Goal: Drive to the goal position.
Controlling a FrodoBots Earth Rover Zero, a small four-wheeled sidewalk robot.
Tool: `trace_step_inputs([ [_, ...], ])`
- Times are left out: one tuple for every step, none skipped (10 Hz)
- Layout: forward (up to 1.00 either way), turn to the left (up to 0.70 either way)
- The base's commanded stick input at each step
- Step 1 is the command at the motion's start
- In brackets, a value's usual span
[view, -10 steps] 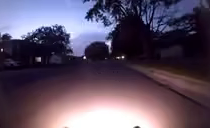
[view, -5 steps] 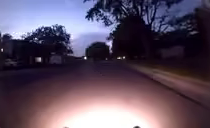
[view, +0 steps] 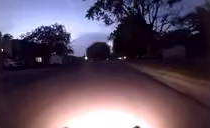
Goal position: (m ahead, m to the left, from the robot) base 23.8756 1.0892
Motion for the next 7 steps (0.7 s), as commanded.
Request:
trace_step_inputs([
  [0.70,0.00],
  [0.70,0.00],
  [0.70,0.00],
  [0.70,0.00],
  [0.70,0.00],
  [0.70,0.00],
  [0.70,0.00],
])
